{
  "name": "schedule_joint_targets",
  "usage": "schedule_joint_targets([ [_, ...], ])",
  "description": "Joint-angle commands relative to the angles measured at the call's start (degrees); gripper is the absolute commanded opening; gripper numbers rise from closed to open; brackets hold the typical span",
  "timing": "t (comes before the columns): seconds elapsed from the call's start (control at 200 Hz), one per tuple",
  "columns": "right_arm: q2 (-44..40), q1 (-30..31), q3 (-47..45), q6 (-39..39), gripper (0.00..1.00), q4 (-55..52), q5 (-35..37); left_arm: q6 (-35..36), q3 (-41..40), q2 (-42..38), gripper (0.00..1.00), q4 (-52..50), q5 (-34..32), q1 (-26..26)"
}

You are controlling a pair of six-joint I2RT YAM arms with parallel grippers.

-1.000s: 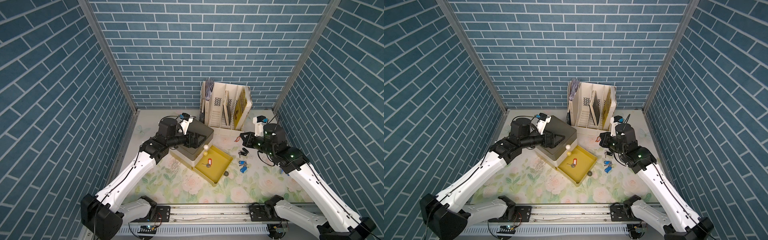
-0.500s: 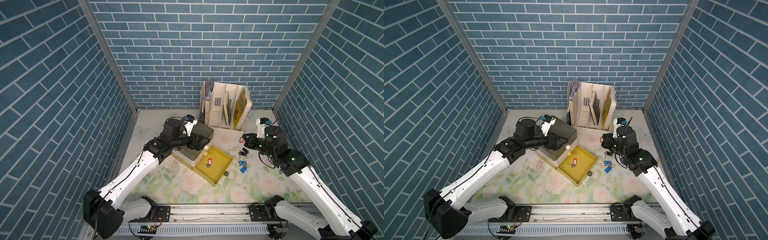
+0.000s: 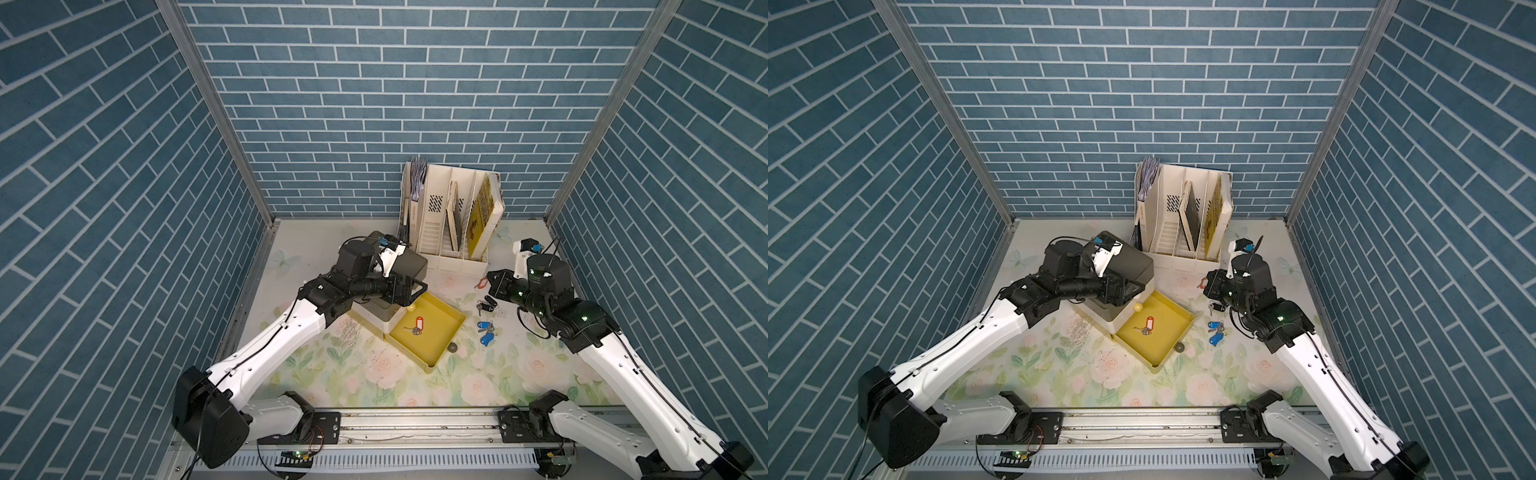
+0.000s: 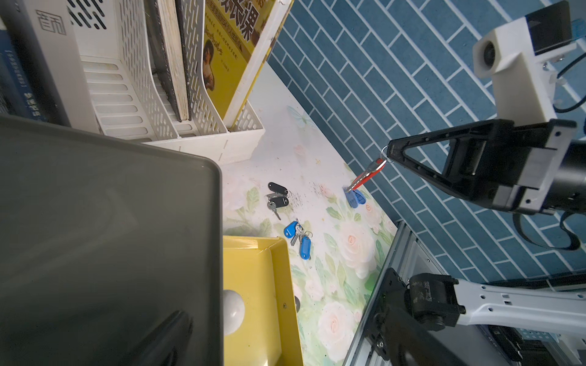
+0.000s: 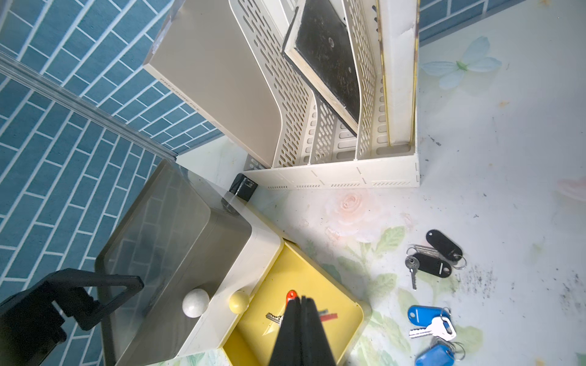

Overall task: Take the keys out of the drawer
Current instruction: Place the key at the center of the board.

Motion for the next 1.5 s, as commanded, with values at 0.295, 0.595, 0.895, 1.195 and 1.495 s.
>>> schedule_joint_targets([
  [0.295, -0.6, -0.2, -2.8, -0.3, 0.00, -6.8, -1.6, 2.4, 1.6, 2.3, 1.00, -1.0, -2.5, -5.2],
  [0.595, -0.1, -0.2, -7.8, -0.5, 0.00, -12.3, -4.6, 3.7, 1.5, 4.2, 1.00, -2.5, -5.6, -9.8],
  [0.895, -1.1, -0.2, -12.7, 1.0, 0.00, -14.1, -6.8, 4.8, 2.9, 6.3, 1.00, -4.0, -7.9, -12.8],
  [1.195, -1.7, -0.2, -16.5, 1.0, 0.00, -14.8, -7.0, 5.1, 2.6, 7.7, 1.00, -4.1, -9.3, -15.4],
  [1.495, -4.0, -0.2, -22.8, 3.3, 0.00, -11.2, -8.4, 5.3, 2.5, 8.9, 1.00, -3.6, -9.4, -16.7],
])
